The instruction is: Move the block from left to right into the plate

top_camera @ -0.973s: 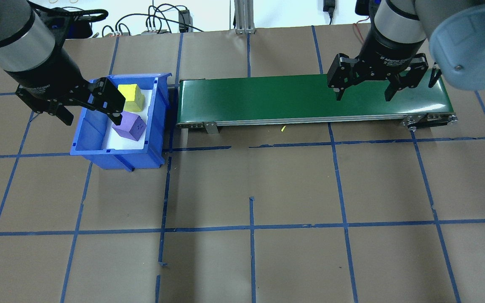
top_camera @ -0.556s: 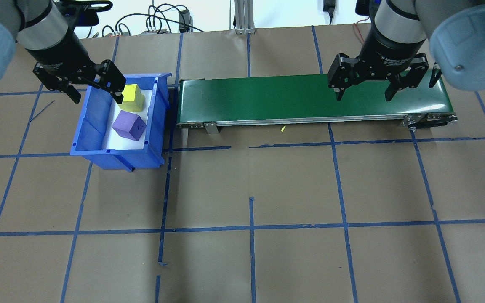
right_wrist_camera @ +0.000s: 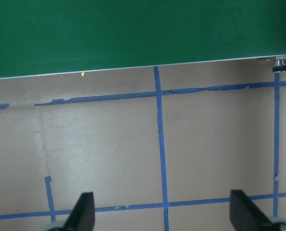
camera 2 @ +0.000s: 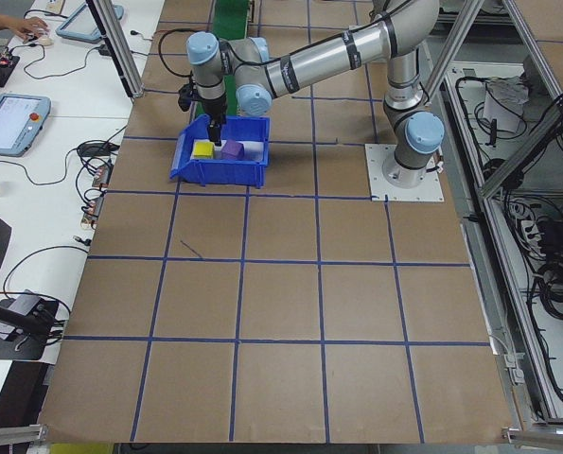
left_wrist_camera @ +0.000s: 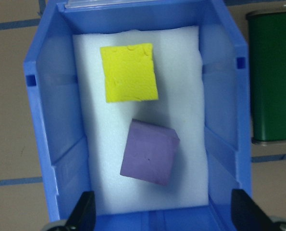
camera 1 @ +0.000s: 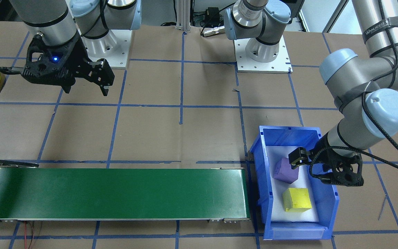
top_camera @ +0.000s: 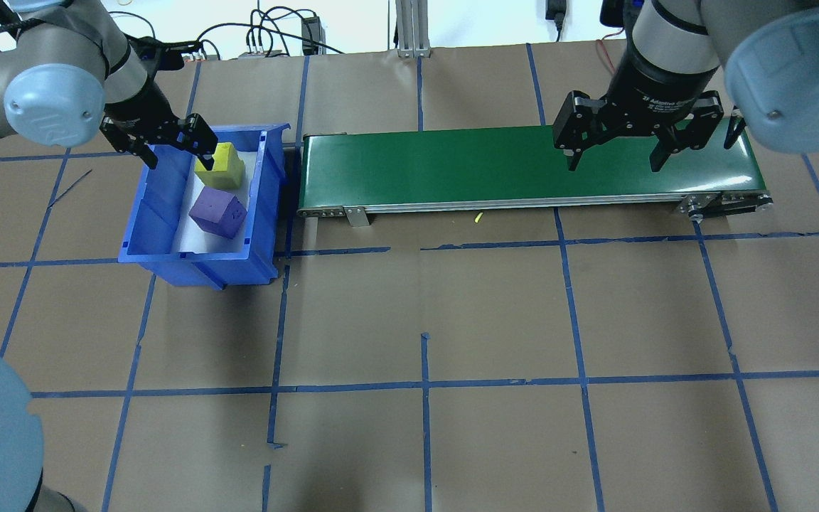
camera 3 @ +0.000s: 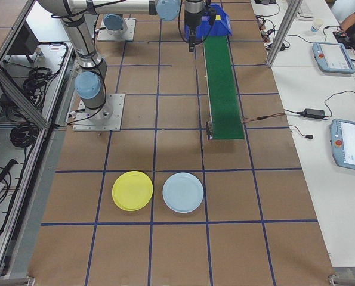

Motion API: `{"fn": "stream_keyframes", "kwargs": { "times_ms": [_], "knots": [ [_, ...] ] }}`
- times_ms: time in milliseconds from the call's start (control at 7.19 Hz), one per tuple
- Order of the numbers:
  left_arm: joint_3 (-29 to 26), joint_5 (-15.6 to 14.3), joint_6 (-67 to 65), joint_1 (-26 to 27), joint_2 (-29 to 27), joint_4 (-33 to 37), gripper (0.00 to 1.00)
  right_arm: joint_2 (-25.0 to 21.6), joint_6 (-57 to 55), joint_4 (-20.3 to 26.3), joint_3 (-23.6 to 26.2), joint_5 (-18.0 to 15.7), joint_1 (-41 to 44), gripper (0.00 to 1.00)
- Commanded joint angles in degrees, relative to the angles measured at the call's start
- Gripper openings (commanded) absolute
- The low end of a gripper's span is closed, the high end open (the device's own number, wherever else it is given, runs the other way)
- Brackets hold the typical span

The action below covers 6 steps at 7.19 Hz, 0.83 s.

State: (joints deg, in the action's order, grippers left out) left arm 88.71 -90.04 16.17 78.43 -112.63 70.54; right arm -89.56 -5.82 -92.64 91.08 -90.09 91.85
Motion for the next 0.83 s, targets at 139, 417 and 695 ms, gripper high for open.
{"fn": "stream_keyframes", "kwargs": {
  "times_ms": [139,417,695],
  "knots": [
    [2.96,0.57,-2.37,-0.12,-1.46,-1.72,1.0,-0.09,0.02,-0.09,0.06,0.0,0.17,1.0],
    [3.22,0.66,-2.55,-0.03,-1.89,-1.72,1.0,0.0,0.01,-0.09,0.06,0.0,0.09,1.0],
    [4.7,2.05,-2.55,-0.03,-2.68,-1.81,0.98,0.0,0.01,-0.09,0.15,0.0,0.09,1.0]
  ]
}}
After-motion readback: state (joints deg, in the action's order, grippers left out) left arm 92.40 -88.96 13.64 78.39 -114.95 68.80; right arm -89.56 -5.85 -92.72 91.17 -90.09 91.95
